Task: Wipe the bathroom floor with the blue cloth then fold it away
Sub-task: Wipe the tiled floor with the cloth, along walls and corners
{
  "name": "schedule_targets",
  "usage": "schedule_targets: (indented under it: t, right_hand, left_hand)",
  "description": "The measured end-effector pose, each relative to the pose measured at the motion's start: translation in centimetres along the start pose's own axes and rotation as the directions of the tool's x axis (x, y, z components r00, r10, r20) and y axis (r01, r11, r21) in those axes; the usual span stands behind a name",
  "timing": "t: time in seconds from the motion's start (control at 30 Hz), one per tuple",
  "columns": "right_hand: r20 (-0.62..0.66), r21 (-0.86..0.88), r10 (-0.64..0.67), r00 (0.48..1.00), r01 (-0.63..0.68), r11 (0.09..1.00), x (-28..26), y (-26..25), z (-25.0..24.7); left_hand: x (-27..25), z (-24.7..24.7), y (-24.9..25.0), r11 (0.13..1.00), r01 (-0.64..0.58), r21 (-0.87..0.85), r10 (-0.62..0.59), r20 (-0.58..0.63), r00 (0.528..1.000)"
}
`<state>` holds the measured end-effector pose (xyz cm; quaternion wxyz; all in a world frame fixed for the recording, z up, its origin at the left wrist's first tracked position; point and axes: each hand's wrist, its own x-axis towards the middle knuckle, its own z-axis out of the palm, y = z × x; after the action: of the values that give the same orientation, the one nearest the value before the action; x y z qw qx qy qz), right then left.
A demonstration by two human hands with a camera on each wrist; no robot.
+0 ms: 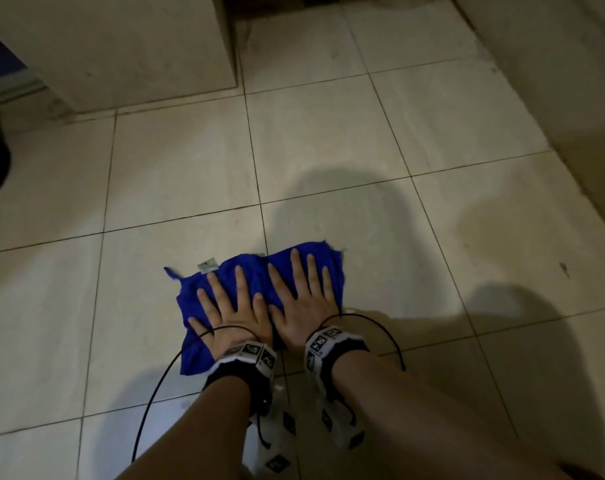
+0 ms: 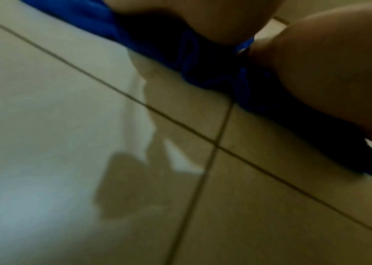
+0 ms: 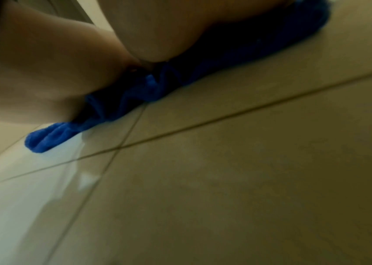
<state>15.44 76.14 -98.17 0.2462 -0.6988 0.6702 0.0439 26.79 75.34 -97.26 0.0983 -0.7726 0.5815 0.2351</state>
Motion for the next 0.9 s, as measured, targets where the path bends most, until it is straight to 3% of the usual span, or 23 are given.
schedule_targets:
  t: [0.1,0.27,0.43,0.67,0.8,0.9]
  right_hand:
    - [-0.002,-0.012,-0.014,1.0,0.014,1.0,-0.7,2.7,-0.2]
    - [-0.062,0.039,0.137,0.989,-0.135,0.99,-2.9,9.6,-1.1]
    - [-0.105,0.061,0.309,0.945,-0.304,0.951,-4.8,18.7,-2.7]
    - [-0.118,0.157,0.617,0.778,-0.599,0.785,-7.8,31.3,-5.9]
    - [-0.096,0.259,0.646,0.758,-0.607,0.751,-9.8,36.3,-7.1]
    - [-0.09,0.291,0.674,0.733,-0.628,0.722,-10.5,38.3,-7.6]
  left_hand:
    - [-0.8,1.0,2.7,0.998,-0.052,0.027,0.053,-0.011,0.999]
    - [-2.6,2.8,9.5,0.987,-0.148,0.059,0.147,0.021,0.989]
    - [-4.5,4.7,19.1,0.953,-0.298,0.056,0.292,0.087,0.952]
    - [-6.4,6.3,29.7,0.805,-0.586,0.091,0.548,0.264,0.794]
    - [-7.1,7.5,32.7,0.676,-0.721,0.153,0.66,0.31,0.684]
    - [-7.6,8.2,34.2,0.627,-0.764,0.155,0.698,0.324,0.638]
